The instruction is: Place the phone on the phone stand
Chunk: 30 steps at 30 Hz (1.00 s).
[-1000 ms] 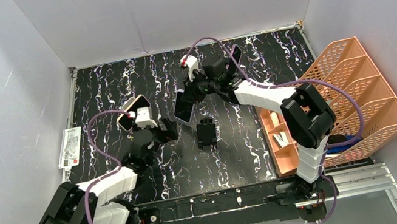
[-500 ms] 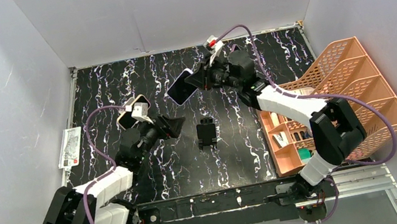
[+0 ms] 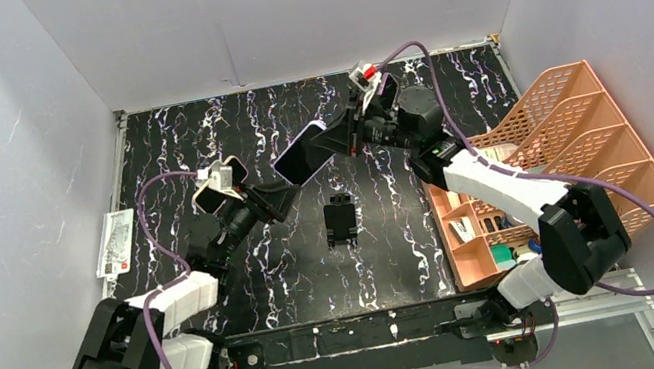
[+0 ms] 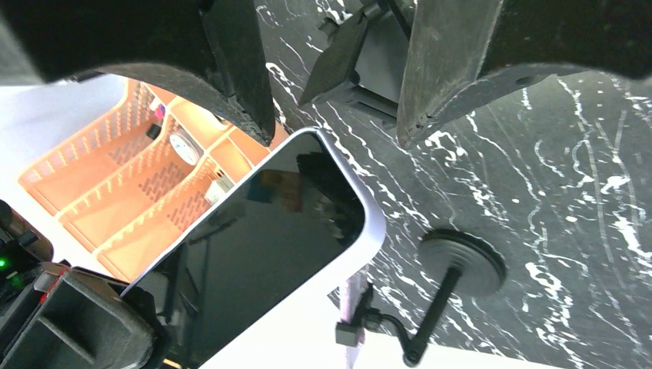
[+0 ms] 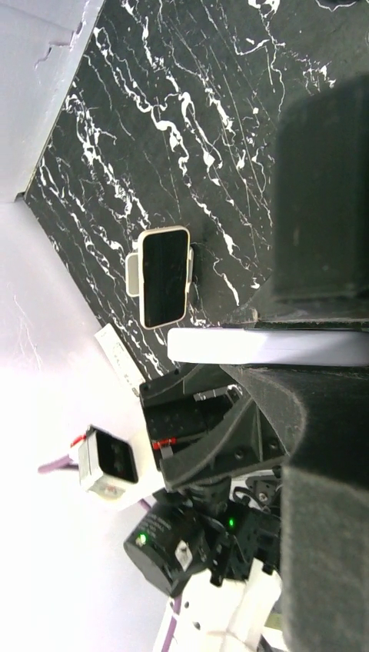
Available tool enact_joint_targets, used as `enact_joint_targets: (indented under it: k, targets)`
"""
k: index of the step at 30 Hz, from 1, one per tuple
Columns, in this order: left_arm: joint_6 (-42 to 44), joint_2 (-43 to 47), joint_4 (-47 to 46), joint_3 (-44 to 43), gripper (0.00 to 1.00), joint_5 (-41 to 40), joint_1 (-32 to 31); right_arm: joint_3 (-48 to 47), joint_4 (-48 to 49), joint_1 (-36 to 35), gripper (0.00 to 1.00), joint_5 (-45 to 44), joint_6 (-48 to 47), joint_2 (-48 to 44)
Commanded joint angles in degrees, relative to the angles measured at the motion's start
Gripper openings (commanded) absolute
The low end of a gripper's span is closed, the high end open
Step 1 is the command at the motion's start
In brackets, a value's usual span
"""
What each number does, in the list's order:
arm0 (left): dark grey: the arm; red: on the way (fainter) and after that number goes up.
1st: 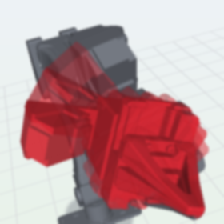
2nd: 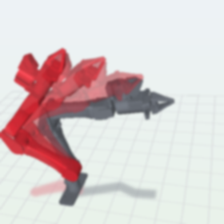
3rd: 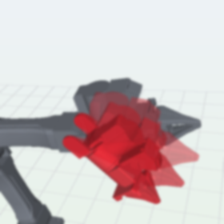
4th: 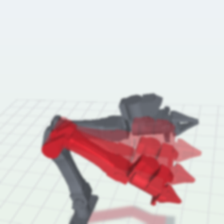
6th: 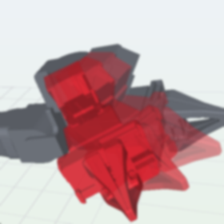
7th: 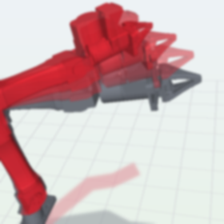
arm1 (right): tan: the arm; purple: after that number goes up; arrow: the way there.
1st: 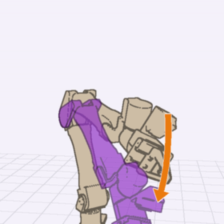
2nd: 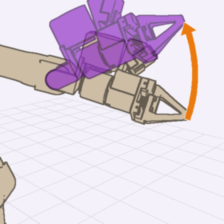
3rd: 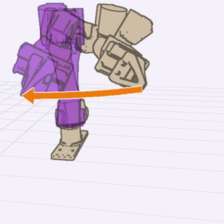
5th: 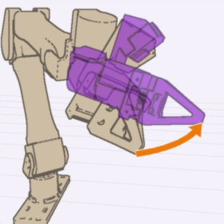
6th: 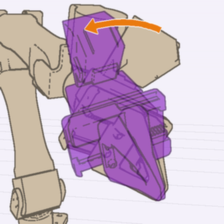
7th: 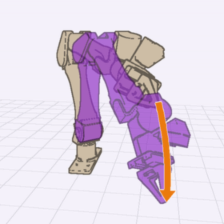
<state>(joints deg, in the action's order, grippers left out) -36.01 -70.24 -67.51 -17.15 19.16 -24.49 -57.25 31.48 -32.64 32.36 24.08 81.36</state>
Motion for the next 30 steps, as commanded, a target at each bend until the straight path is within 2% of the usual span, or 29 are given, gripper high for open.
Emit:
enact_joint_targets:
  k: [1, 10, 13, 14, 18, 19, 21, 25, 30]
  targets:
    - [-4.18, -2.58, -8.29, -0.83, 0.54, 7.24, 0.58, 0.81, 6.54, 0.32, 0.01, 2.64, 1.66, -4.68]
    - [-13.0, -8.82, -21.22, -2.91, 0.48, 16.69, 1.04, 6.07, 6.52, 1.37, 0.01, 3.11, 2.58, -8.37]
    - [-14.85, -9.27, -23.16, -2.38, 0.43, 17.98, 1.63, 9.33, 7.51, 1.79, 0.01, 2.11, 2.82, -10.39]
    - [-15.2, -8.95, -23.31, -1.98, 0.39, 17.94, 1.9, 10.45, 7.7, 1.91, 0.01, 1.56, 2.74, -11.09]
    - [-15.46, -8.0, -23.21, -0.78, 0.07, 18.81, 2.42, 13.72, 7.71, 2.21, 0.01, 1.22, 2.73, -12.89]
    - [-15.63, -8.03, -23.12, -0.6, 0.03, 19.03, 2.43, 14.35, 7.76, 2.3, 0.01, 1.4, 2.73, -13.09]
    - [-15.92, -8.22, -23.13, -0.23, 0.0, 19.54, 2.43, 16.11, 8.27, 2.27, 0.01, 1.56, 3.02, -13.4]
    - [-15.32, -7.51, -22.15, 0.13, 0.0, 20.29, 2.83, 19.92, 10.53, 2.27, 0.01, 3.49, 3.05, -12.82]
    - [-10.47, -2.33, -13.22, 1.83, 0.0, 18.1, 3.48, 25.82, 15.63, 2.24, 0.01, 8.13, 4.28, -10.51]
